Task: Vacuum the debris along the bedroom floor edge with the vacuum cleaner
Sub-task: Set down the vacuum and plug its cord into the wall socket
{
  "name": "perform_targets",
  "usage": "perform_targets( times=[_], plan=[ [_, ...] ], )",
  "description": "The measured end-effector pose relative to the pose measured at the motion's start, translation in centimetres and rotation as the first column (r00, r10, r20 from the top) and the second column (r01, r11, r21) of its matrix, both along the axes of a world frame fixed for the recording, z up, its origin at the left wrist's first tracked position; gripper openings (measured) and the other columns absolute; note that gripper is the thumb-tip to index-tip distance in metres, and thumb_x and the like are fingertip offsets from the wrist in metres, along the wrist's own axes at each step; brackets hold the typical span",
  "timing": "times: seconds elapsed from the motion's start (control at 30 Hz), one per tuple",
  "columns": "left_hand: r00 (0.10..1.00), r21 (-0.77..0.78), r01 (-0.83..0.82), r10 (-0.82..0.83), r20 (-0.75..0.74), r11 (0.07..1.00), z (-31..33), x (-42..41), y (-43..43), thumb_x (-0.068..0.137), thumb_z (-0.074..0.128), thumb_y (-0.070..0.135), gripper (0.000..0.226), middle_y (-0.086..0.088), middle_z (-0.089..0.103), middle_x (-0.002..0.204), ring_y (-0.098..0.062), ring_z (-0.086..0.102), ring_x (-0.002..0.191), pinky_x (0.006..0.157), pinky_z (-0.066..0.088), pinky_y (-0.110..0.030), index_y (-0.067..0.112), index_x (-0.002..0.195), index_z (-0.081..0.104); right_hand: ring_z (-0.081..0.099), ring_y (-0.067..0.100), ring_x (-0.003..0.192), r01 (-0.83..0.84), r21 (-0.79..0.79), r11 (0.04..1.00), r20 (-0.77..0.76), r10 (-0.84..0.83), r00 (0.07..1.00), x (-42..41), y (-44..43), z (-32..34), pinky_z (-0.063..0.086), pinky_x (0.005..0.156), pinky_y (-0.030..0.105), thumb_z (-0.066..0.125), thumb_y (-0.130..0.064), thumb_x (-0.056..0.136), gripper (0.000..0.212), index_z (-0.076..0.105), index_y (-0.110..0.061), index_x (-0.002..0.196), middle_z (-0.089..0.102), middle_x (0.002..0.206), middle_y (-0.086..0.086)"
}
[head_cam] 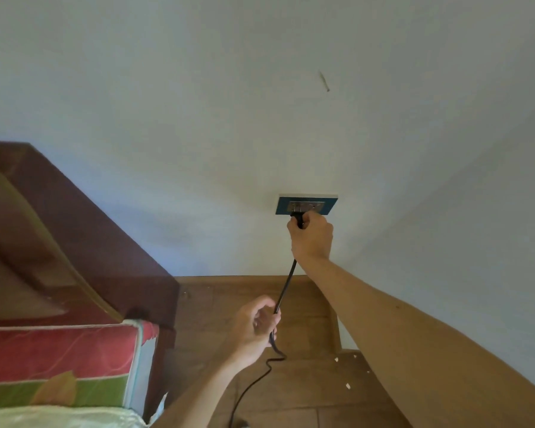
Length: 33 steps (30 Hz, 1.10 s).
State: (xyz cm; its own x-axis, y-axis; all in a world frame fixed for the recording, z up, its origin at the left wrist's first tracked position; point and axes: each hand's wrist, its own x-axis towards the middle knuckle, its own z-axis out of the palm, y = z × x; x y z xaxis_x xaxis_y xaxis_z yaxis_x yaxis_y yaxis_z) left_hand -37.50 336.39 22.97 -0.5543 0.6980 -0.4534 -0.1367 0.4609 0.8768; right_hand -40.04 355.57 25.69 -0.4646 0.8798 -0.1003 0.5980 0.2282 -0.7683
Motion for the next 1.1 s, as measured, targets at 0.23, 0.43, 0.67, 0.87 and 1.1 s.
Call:
perform_targets(
  times=[0.23,0.43,0.67,0.87,1.1],
  plan=[
    [0.998,0.034,0.016,-0.018,0.062,0.999,-0.9,-0.4,0.1,0.095,0.061,0.016,0.006,-0.004,0.061,0.071,-0.017,0.064,0.068,0.071,0.062,-0.046,0.019,0.091,0.061,0.06,0.018,0.061,-0.019,0.022,1.0,-0.024,0.02,1.0,0.0,0.1,-0.5,0.046,0.052,0.023,0.061,-0.018,0.095,0.015,0.064,-0.003,0.092,0.068,0.08,0.01],
    [0.997,0.043,0.023,-0.026,0.07,0.999,-1.1,-0.1,0.5,0.095,0.061,0.015,0.007,-0.005,0.062,0.072,-0.018,0.065,0.07,0.071,0.062,-0.043,0.019,0.089,0.061,0.059,0.017,0.063,-0.03,0.058,0.998,-0.03,0.032,0.999,0.2,0.3,-0.3,0.042,0.053,0.017,0.061,-0.017,0.094,0.016,0.065,-0.002,0.092,0.067,0.079,0.009],
    [0.997,0.049,-0.011,0.007,0.08,0.999,-0.8,0.4,1.0,0.094,0.061,0.014,0.009,-0.001,0.062,0.071,-0.017,0.066,0.07,0.072,0.062,-0.043,0.021,0.089,0.062,0.058,0.019,0.063,-0.041,0.061,0.997,-0.037,0.043,0.998,0.2,0.5,0.2,0.043,0.053,0.022,0.061,-0.016,0.093,0.016,0.064,-0.002,0.087,0.066,0.076,0.009],
    [0.997,0.058,-0.009,0.005,0.081,0.998,-0.3,0.3,1.1,0.095,0.061,0.014,0.01,0.0,0.062,0.071,-0.014,0.065,0.07,0.071,0.062,-0.037,0.023,0.09,0.062,0.056,0.02,0.064,-0.043,0.062,0.997,-0.011,0.044,0.999,-0.1,0.7,0.7,0.042,0.052,0.023,0.061,-0.016,0.093,0.016,0.064,-0.001,0.086,0.064,0.077,0.009],
    [0.995,0.077,-0.035,0.028,0.098,0.996,-0.4,0.1,1.4,0.094,0.061,0.013,0.009,0.0,0.061,0.071,-0.015,0.065,0.071,0.071,0.062,-0.035,0.02,0.09,0.062,0.05,0.018,0.062,-0.08,0.104,0.991,0.062,0.074,0.995,-0.6,1.1,1.4,0.033,0.048,0.022,0.059,-0.016,0.094,0.022,0.054,-0.005,0.075,0.056,0.071,0.005]
  ],
)
